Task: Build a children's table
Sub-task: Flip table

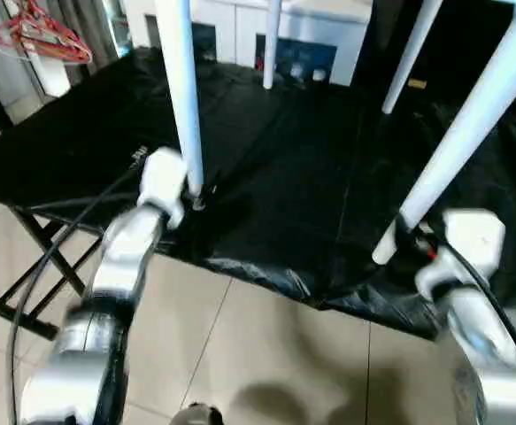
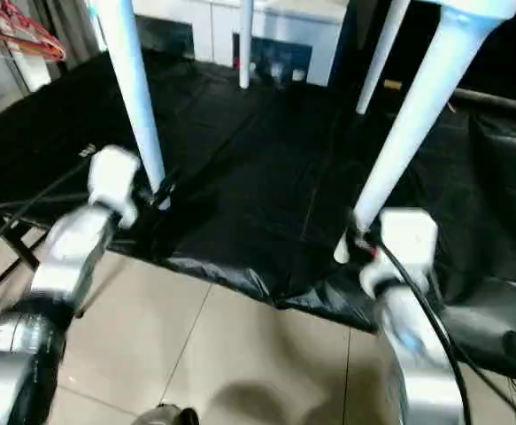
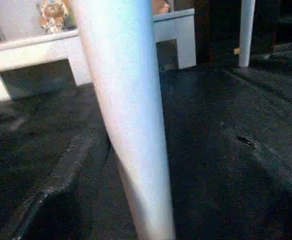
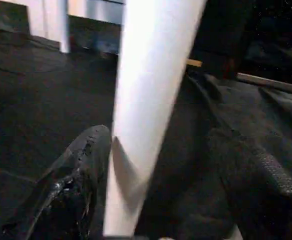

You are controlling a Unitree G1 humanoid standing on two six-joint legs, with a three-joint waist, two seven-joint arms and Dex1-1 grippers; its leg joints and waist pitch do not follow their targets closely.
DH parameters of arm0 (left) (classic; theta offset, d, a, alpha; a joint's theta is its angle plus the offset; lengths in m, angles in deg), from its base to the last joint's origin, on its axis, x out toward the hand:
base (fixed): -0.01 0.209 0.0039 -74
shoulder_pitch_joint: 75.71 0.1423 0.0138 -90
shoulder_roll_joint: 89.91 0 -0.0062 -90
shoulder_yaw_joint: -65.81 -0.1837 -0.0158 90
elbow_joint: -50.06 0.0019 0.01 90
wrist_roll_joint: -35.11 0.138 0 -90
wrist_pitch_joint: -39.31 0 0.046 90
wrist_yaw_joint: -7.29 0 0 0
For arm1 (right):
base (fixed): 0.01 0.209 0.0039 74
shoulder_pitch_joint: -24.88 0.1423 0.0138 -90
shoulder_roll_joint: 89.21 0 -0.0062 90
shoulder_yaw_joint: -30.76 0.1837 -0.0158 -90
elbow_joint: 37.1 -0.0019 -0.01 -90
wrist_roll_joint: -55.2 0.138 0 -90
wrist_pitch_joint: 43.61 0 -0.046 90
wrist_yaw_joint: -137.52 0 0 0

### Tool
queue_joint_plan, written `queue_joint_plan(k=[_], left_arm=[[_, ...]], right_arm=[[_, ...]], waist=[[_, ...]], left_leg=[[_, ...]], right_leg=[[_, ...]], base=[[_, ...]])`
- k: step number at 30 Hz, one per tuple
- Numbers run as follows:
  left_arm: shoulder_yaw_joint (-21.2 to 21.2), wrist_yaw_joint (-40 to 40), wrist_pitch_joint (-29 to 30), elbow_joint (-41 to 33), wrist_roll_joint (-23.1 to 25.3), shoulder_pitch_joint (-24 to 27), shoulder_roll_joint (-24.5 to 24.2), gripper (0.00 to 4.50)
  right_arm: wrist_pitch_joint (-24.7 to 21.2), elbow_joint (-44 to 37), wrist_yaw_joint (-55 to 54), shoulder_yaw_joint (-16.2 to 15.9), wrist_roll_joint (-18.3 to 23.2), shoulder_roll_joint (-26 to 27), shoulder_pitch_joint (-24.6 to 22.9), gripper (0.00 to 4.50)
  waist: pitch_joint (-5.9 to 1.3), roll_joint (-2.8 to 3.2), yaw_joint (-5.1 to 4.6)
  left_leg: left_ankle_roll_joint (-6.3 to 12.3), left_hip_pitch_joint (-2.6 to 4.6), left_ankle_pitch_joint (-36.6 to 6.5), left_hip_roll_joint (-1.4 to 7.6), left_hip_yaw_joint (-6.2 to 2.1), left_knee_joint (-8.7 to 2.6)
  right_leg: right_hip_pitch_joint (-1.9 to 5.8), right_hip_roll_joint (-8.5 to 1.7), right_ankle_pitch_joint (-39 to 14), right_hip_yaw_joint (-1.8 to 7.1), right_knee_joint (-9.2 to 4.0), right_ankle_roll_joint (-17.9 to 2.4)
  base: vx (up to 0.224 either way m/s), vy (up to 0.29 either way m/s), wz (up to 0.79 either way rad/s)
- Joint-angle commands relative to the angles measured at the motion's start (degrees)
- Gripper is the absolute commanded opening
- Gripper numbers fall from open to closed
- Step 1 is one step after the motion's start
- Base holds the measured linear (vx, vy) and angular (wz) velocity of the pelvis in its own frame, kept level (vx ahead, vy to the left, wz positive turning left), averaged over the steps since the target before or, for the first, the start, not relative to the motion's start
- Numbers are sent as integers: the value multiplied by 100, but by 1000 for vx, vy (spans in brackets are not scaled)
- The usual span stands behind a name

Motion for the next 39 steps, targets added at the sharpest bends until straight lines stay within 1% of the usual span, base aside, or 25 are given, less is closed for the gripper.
queue_joint_plan(k=[1, 4, 5, 9, 10, 11, 13, 14, 15, 16, 17, 18, 20, 21, 22, 23, 24, 25, 26, 27, 28, 30, 33, 36, 39], left_arm=[[-39, 32, 520, -858, -220, 252, 122, 388], [-95, 399, 1043, -1785, -176, 791, 253, 388], [-134, 445, 1155, -2123, -156, 1001, 268, 388], [-163, 486, 1362, -2634, -154, 1360, 292, 388], [-148, 522, 1465, -2797, -172, 1457, 311, 388], [-165, 556, 1613, -2982, -120, 1591, 299, 388], [-212, 589, 1661, -3206, -5, 1716, 282, 388], [-214, 592, 1666, -3219, 1, 1724, 280, 388], [-287, 716, 1801, -3562, 179, 1938, 236, 388], [-287, 716, 1801, -3562, 179, 1938, 236, 388], [-325, 807, 1916, -3811, 254, 2112, 234, 388], [-326, 850, 1992, -3934, 243, 2207, 262, 388], [-323, 884, 2050, -4039, 225, 2288, 290, 388], [-272, 959, 2263, -4220, 112, 2414, 369, 388], [-273, 964, 2269, -4229, 117, 2423, 369, 388], [-287, 1020, 2334, -4325, 184, 2517, 374, 388], [-282, 1053, 2325, -4354, 215, 2567, 382, 388], [-267, 1099, 2316, -4385, 243, 2614, 396, 388], [-241, 1191, 2389, -4435, 283, 2713, 422, 388], [-241, 1195, 2383, -4437, 290, 2724, 421, 388], [-247, 1230, 2351, -4465, 329, 2809, 406, 388], [-215, 1233, 2425, -4482, 218, 2868, 434, 388], [-199, 1092, 2586, -4351, 53, 2866, 395, 388], [-92, 1001, 2652, -4587, -105, 3053, 373, 388], [-32, 977, 2720, -4922, -226, 3220, 385, 388]], right_arm=[[3, -282, -33, 24, -14, 22, -146, 346], [62, -375, 100, -73, 99, 65, -371, 346], [96, -428, 240, -126, 283, 122, -436, 346], [29, -473, 556, -344, 567, 155, -527, 346], [13, -470, 587, -385, 600, 168, -537, 346], [-65, -431, 575, -394, 628, 202, -525, 346], [-104, -397, 584, -379, 661, 218, -516, 346], [-104, -395, 587, -379, 661, 216, -516, 346], [-91, -323, 683, -378, 670, 161, -532, 346], [-91, -323, 683, -378, 670, 161, -532, 346], [-62, -266, 795, -391, 705, 88, -562, 346], [-52, -232, 865, -398, 742, 48, -590, 346], [-44, -206, 920, -405, 770, 15, -617, 346], [-14, -133, 1023, -395, 848, -41, -655, 346], [-13, -123, 1039, -396, 854, -50, -657, 346], [1, -23, 1207, -414, 906, -144, -675, 346], [35, 35, 1284, -430, 908, -189, -686, 346], [55, 89, 1351, -439, 914, -230, -688, 346], [82, 218, 1456, -456, 915, -282, -692, 346], [85, 235, 1475, -465, 911, -296, -688, 346], [117, 360, 1607, -531, 877, -385, -666, 346], [-25, 468, 1804, -598, 953, -484, -605, 346], [-328, 576, 2046, -651, 1161, -596, -475, 346], [-322, 572, 2203, -700, 1262, -668, -421, 346], [-110, 491, 2265, -692, 1339, -599, -431, 346]], waist=[[-345, 63, -11], [-299, 111, -30], [-276, 75, -45], [-244, 89, -84], [-274, 120, -102], [-230, 58, -31], [-180, -40, 45], [-231, -41, 139], [-226, 38, 166], [-260, 56, 94], [-335, 171, -61], [-392, 271, -147], [-397, 330, -294], [-359, 327, -387], [-366, 350, -387], [-371, 303, -380], [-419, 212, -356], [-419, 155, -317], [-394, 7, -175], [-376, -38, -112], [-338, -42, -50], [-270, 50, -38], [-273, 100, -57], [-291, 86, -18], [-277, 93, -15]], left_leg=[[-584, 375, -2357, 635, -420, -563], [-792, 398, -2905, 628, -458, -578], [-816, 402, -3091, 616, -474, -567], [-803, 326, -3156, 583, -552, -599], [-964, 556, -3166, 609, -361, -446], [-941, 658, -3092, 538, -264, -214], [-535, 436, -2596, 459, -350, -22], [-244, 280, -1996, 422, -472, 117], [-221, 274, -1783, 440, -583, 71], [-369, 333, -1787, 478, -564, -137], [-1017, 631, -1884, 522, -498, -409], [-1190, 440, -1755, 605, -836, -605], [-1837, 537, -1481, 932, -979, -769], [-1558, 500, -1378, 1263, -1193, -914], [-1248, 511, -1321, 1290, -1168, -876], [-524, 464, -1148, 1179, -1038, -743], [-76, 431, -1003, 916, -921, -532], [37, 311, -1029, 639, -730, -365], [148, 66, -851, 166, -473, -73], [150, 122, -792, 205, -510, -57], [136, 134, -772, 253, -555, -106], [-56, 188, -1260, 382, -586, -289], [-305, 268, -2050, 518, -660, -418], [-369, 279, -2037, 564, -650, -465], [-391, 282, -2100, 567, -639, -487]], right_leg=[[14, -580, -847, 342, -427, -1004], [-29, -588, -1527, 369, -498, -819], [-50, -600, -1881, 384, -555, -707], [11, -600, -2460, 368, -605, -467], [-178, -528, -2616, 541, -741, -346], [-290, -595, -3048, 742, -856, -269], [-78, -839, -3900, 1101, -948, -83], [113, -1016, -4159, 1380, -961, -13], [55, -837, -3964, 1429, -928, -105], [-11, -506, -3430, 1226, -792, -173], [-310, 185, -1827, 747, -412, -96], [-96, 128, -71, 434, -16, -331], [-130, 136, 269, 269, 94, -322], [-157, 77, -150, 195, 276, -192], [-176, 40, -312, 169, 323, -85], [-106, -105, -273, 211, 231, -84], [-8, -269, 207, 321, -33, -423], [71, -371, 587, 404, -230, -708], [259, -679, 754, 501, -464, -917], [244, -763, 365, 537, -511, -759], [247, -746, -798, 529, -588, -460], [163, -533, -2767, 398, -683, -387], [109, -437, -2864, 316, -629, -474], [121, -466, -2036, 356, -546, -667], [148, -494, -1823, 363, -518, -782]], base=[[0, 0, 0], [0, 0, 0], [0, 0, 0], [-2, 1, -5], [-19, 10, -28], [-19, 10, -28], [2, 44, -45], [65, 94, -73], [71, 133, -72], [63, 204, -105], [6, 149, -67], [-9, 144, -36], [4, 88, -1], [0, 0, 0], [0, 0, 0], [-9, -57, 3], [-23, -107, 4], [-13, -67, 1], [-38, -134, -2], [-51, -127, -4], [-79, -168, -8], [-53, -82, -5], [0, 0, 0], [0, 0, 0], [0, 0, 0]])
